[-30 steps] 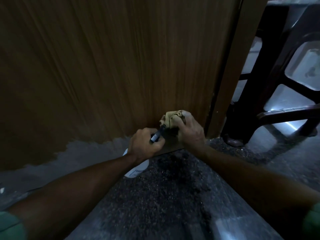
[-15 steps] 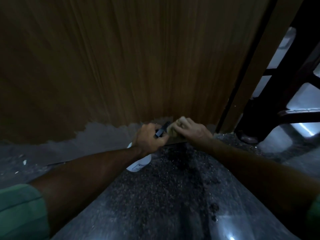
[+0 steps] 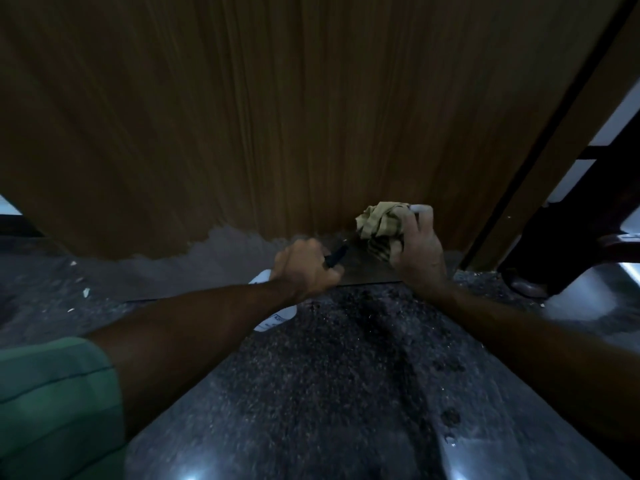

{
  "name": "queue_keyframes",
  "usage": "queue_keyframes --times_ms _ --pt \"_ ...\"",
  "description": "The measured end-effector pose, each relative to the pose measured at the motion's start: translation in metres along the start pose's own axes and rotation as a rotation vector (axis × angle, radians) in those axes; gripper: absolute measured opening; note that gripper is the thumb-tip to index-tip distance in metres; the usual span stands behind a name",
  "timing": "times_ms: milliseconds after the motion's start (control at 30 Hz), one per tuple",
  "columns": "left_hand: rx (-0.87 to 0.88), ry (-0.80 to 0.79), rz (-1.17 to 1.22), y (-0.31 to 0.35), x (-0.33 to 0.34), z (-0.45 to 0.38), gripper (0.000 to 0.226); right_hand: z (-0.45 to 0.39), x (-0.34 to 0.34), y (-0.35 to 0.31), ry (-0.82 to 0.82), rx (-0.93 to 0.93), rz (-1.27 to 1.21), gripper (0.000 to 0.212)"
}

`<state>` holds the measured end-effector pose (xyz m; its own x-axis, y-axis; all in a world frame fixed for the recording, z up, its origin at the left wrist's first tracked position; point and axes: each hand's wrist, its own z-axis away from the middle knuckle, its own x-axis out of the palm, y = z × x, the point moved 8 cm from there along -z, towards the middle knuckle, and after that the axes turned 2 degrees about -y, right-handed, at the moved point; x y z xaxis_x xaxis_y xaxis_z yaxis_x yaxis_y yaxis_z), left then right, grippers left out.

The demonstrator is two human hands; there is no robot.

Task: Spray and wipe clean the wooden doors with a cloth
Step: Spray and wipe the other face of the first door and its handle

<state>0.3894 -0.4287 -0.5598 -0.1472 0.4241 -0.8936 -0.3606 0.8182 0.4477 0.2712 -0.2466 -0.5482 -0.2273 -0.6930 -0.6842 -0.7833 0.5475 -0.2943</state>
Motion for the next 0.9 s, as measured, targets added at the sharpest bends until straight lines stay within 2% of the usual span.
queue_keyframes --times_ms 167,233,333,400,467,567,633,733,900 --pt "-0.014 0.002 -0.040 -0.013 -0.006 0.005 0.034 0.002 0.009 -0.007 -0.019 -0.037 0.028 0.057" --pt "0.016 -0.012 -0.036 -0.018 -0.008 0.007 0.034 0.005 0.023 -0.019 -0.112 -0.200 0.086 0.052" --pt "0.026 0.000 -0.024 -0.024 -0.016 0.014 0.038 0.027 0.065 -0.046 -0.413 -0.625 0.208 0.046" --pt "0.026 0.004 -0.022 -0.028 -0.024 0.018 0.038 0.038 0.083 -0.050 -0.541 -0.732 0.265 0.057" --pt "0.003 0.012 -0.002 -0.037 -0.032 0.022 0.034 0.032 0.079 -0.055 -0.500 -0.615 0.197 0.066" --pt "-0.034 0.008 0.038 -0.052 -0.034 0.022 0.032 0.003 0.045 -0.054 -0.195 -0.188 -0.055 0.056" --pt "-0.071 0.017 0.056 -0.065 -0.032 0.023 0.037 -0.007 0.033 -0.053 -0.024 -0.020 -0.153 0.052" --pt "-0.114 0.047 0.087 -0.083 -0.026 0.022 0.041 -0.009 0.033 -0.056 0.008 -0.016 -0.166 0.054" --pt "0.028 -0.002 0.250 -0.080 -0.010 0.015 0.037 -0.009 0.031 -0.057 0.007 -0.020 -0.129 0.058"
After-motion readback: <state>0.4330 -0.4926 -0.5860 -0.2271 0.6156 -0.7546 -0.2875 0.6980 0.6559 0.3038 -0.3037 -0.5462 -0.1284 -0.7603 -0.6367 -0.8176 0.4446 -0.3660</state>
